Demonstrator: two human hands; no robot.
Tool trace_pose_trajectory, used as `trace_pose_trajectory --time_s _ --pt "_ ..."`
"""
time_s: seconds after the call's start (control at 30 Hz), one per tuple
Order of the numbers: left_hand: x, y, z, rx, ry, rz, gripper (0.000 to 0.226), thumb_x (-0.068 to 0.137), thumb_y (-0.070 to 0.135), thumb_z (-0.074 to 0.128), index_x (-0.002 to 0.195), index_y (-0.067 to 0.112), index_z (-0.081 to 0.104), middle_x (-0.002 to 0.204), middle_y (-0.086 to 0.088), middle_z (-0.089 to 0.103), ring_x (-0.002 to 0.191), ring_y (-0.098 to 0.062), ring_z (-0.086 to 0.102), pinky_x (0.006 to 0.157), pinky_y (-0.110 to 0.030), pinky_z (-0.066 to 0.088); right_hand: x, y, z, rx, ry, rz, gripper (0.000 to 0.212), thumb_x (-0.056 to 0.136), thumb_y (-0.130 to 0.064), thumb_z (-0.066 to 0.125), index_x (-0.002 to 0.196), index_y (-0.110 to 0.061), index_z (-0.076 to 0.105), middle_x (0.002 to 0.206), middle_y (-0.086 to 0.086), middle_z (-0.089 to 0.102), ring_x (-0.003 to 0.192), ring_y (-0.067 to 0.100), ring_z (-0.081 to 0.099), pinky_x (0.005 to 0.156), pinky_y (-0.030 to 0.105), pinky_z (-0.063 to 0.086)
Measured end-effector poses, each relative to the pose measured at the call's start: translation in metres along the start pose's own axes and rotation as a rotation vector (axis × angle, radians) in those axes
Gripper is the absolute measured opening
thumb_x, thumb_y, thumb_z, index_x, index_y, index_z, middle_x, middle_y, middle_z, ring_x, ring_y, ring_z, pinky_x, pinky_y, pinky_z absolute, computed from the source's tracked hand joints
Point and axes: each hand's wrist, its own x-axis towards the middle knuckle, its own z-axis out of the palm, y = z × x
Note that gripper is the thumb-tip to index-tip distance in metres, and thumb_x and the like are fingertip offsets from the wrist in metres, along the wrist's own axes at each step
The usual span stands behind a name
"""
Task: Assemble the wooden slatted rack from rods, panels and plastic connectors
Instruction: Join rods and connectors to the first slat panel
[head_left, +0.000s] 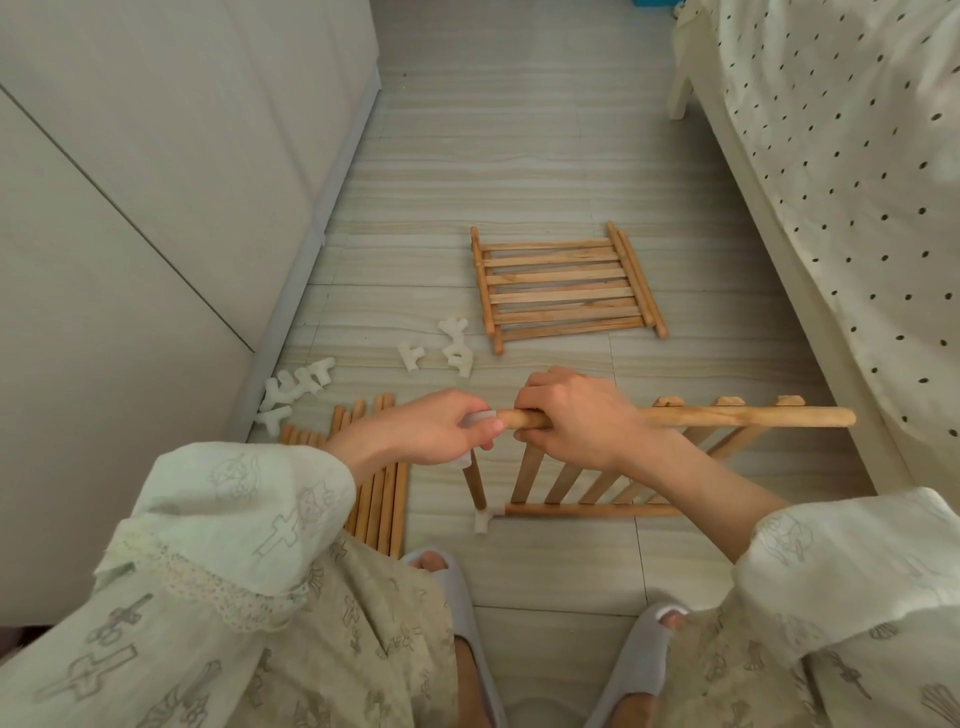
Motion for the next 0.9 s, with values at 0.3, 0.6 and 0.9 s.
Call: trace_pose_trajectory --time_s 0.3,0.6,0.9 --pt "0.000 0.006 -0.003 -0.222 -0.113 -0.048 0.026 0.100 0.028 0.043 0.109 0.015 0.063 0.105 0.011 0.059 0.110 -0.007 0.048 0.091 -0.023 0.034 -0.002 0.001 0.000 0.051 -0.033 0.013 0.020 0.089 -0.035 0.059 0.102 -0.022 0.064 0.104 -0.004 0.061 0.104 0.016 0.051 0.077 0.031 0.043" --pt "0.006 0.005 -0.002 -0.290 -0.104 -0.097 0.018 0.098 0.023 0.049 0.110 0.016 0.061 0.109 0.004 0.064 0.107 -0.009 0.053 0.089 -0.025 0.038 -0.006 0.001 0.004 0.061 0.015 0.002 0.018 0.088 -0.036 0.060 0.101 -0.024 0.063 0.106 -0.013 0.060 0.105 0.011 0.046 0.072 0.028 0.035" --pt "0.011 0.005 0.001 -0.567 -0.162 -0.167 0.013 0.089 0.006 0.058 0.081 0.016 0.056 0.091 0.001 0.062 0.096 -0.014 0.053 0.086 -0.032 0.035 -0.011 0.002 -0.001 0.044 0.042 -0.025 0.016 0.088 -0.032 0.059 0.099 -0.022 0.062 0.103 -0.011 0.058 0.103 0.012 0.045 0.071 0.030 0.038"
